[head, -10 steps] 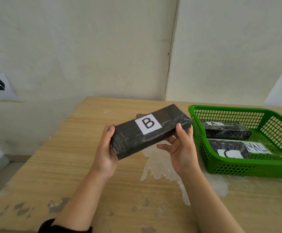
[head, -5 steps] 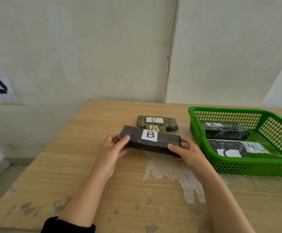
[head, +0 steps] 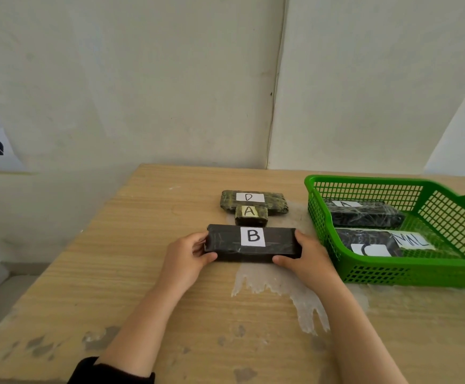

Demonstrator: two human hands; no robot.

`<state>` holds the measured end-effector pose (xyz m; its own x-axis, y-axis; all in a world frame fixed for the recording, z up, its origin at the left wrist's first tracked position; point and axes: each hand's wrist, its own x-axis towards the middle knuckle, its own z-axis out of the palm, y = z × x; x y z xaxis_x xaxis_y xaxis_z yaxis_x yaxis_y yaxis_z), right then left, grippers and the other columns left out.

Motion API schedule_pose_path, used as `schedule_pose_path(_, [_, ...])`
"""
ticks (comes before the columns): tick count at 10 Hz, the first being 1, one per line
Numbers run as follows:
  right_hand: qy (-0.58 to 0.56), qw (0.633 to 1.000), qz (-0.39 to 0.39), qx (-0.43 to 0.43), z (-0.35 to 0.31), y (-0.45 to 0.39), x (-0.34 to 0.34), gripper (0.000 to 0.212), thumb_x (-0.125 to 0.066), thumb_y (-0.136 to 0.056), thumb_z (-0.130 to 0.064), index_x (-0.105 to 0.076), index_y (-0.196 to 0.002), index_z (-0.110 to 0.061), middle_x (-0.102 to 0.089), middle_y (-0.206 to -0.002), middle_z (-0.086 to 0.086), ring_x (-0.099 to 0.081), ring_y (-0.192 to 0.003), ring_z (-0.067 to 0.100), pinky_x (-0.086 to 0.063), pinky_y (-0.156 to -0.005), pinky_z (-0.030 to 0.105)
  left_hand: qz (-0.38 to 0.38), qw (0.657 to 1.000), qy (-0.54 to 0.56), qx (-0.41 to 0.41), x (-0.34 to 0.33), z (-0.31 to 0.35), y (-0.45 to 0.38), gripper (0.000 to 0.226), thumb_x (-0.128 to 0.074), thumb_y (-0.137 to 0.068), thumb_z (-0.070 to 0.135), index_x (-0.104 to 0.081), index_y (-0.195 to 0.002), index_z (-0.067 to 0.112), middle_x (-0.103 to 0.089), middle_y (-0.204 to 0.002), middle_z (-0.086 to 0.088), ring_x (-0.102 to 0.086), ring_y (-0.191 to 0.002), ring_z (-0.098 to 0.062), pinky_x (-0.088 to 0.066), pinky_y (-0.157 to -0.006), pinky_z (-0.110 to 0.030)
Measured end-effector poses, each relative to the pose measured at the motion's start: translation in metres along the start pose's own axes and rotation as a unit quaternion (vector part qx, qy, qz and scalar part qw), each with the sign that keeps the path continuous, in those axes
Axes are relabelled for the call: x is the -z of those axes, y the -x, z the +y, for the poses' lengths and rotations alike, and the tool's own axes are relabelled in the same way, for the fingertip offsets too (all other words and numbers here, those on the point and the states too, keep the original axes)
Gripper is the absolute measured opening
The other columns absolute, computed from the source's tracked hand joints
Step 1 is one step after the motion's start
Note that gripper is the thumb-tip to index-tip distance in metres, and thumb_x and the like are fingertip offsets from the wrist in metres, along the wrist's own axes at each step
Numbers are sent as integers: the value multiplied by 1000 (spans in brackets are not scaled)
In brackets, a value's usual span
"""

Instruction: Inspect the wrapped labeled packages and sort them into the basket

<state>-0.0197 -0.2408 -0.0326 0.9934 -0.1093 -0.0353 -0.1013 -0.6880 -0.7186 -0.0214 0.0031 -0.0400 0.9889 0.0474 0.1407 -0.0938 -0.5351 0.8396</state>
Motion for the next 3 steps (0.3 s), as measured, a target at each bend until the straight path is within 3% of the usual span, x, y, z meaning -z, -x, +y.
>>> schedule_pose_path(1, [16,1000,5,9,2,-3,-5,94,-74,-79,-40,-20,-151,-11,-28,-156,5,-29,-141,23,-26,-116,37,-1,998,-66,-14,-3,-2,0,55,-67,-86,13,-48,-138,14,-57,-136,-6,-56,-123,-17,-40,-99,-19])
schedule_pose_path(2, [17,1000,-6,10,0,-1,-6,92,-67,-84,-44,-13,-152,-14,-16,-160,1,-19,-146,21,-20,-116,35,1,995,-96,-10,-5,0,0,53,-61,-91,19,-44,-141,17,-51,-142,-3,-50,-128,-18,-38,-106,-30])
schedule_pose_path(3, [25,1000,-6,4,-3,1,-7,95,-65,-85,-44,-5,-153,-15,-9,-162,1,-14,-147,21,-19,-117,37,11,996,-87,-11,-8,1,4,52,-57,-93,21,-40,-143,18,-47,-144,-3,-46,-131,-17,-36,-106,-28])
